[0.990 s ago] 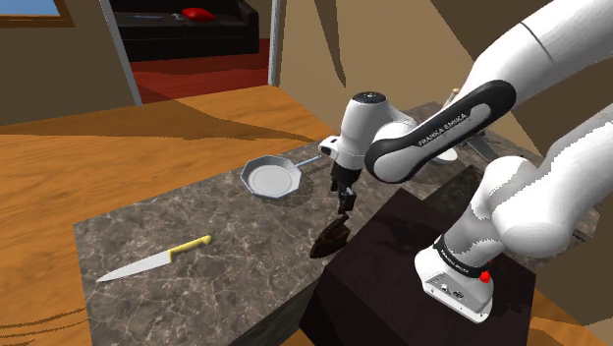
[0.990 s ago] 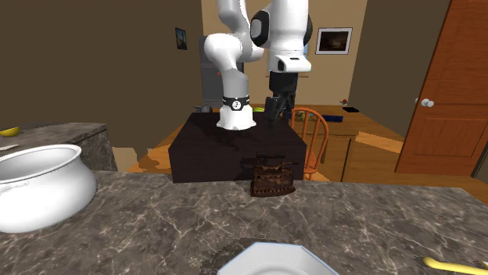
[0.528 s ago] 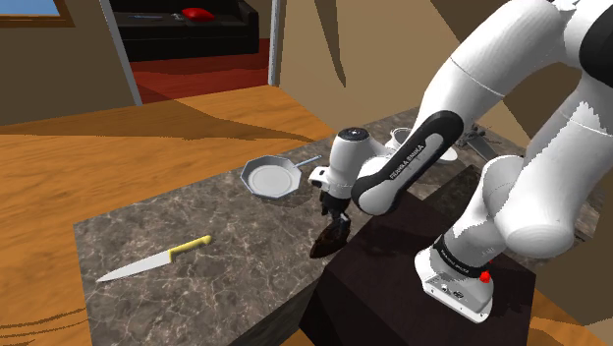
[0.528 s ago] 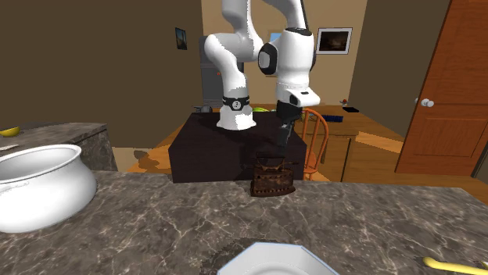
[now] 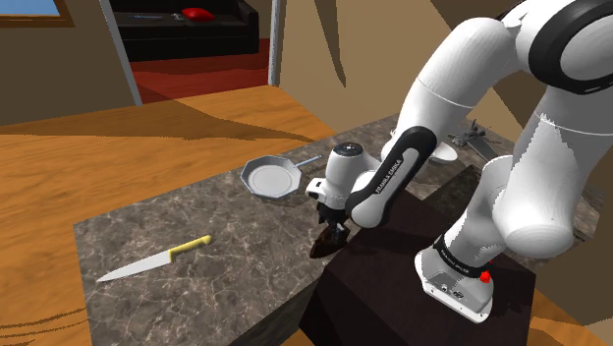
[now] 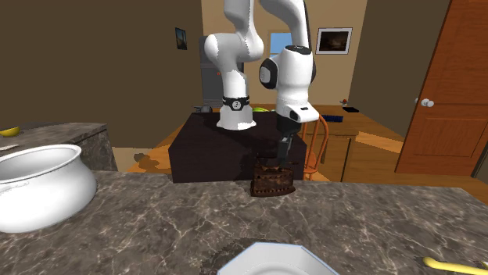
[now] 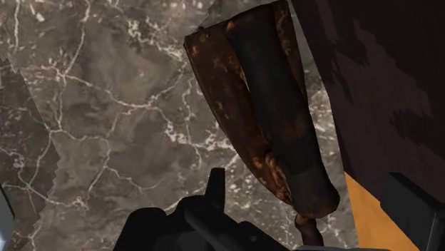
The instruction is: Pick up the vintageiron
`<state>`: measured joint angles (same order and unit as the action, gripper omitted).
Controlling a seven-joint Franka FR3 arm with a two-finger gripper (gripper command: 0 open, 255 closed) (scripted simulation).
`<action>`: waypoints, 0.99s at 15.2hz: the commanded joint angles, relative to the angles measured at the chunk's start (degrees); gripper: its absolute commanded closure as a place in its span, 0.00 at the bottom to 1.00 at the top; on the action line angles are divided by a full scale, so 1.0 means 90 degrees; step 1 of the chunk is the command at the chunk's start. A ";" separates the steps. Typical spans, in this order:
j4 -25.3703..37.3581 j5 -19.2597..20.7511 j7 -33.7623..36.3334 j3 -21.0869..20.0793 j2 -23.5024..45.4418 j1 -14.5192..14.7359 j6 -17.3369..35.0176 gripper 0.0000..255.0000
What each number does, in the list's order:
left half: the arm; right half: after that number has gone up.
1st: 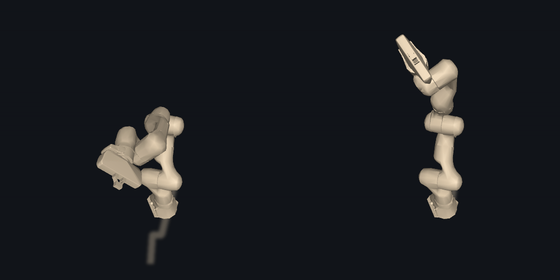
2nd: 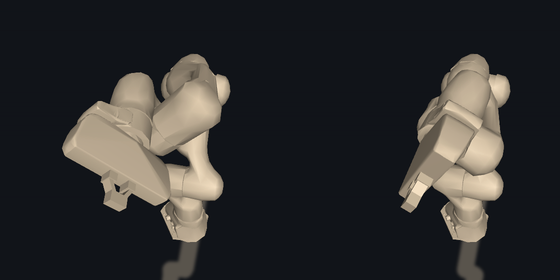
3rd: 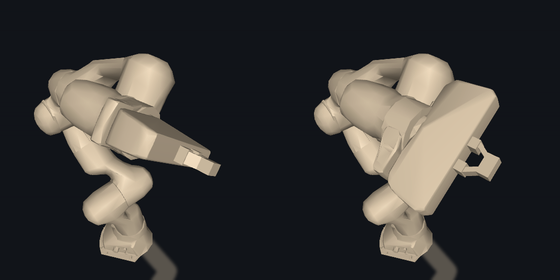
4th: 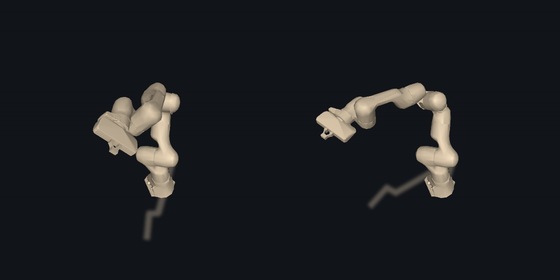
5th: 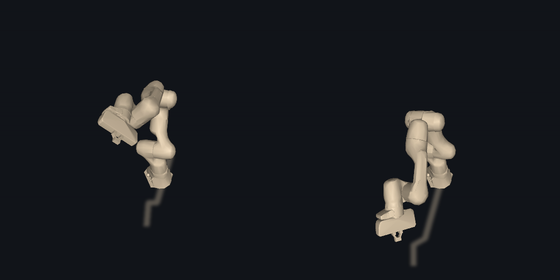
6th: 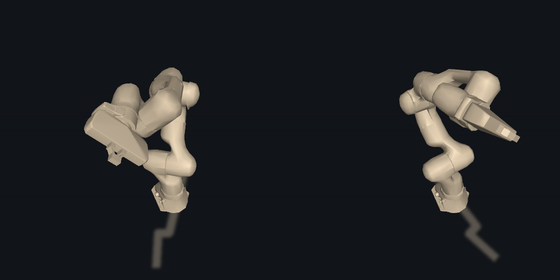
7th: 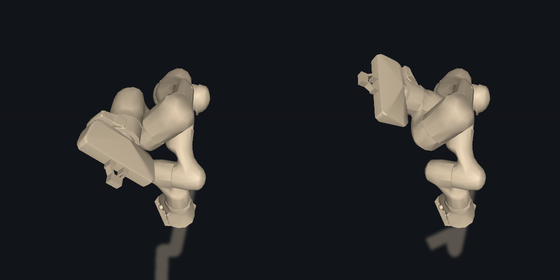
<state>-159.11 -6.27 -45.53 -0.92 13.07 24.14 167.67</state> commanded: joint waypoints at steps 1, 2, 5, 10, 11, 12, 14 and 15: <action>0.0010 -0.0010 -0.0013 -0.0008 0.0053 -0.0010 0.0046 0.00; 0.0015 -0.0008 -0.0004 -0.0008 0.0050 -0.0003 0.0037 1.00; 0.0012 -0.0008 -0.0004 -0.0007 0.0044 -0.0003 0.0034 1.00; 0.0013 -0.0007 -0.0004 -0.0007 0.0042 -0.0003 0.0032 1.00; 0.0010 -0.0009 -0.0012 -0.0008 0.0053 -0.0010 0.0046 1.00; -0.0020 0.0012 0.0007 0.0012 -0.0078 0.0005 -0.0056 1.00; -0.0071 0.0061 0.0049 0.0051 -0.0340 0.0033 -0.0266 1.00; -0.0094 0.0087 0.0071 0.0068 -0.0470 0.0044 -0.0373 1.00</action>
<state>-159.92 -5.71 -44.86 -0.53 9.74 24.59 165.19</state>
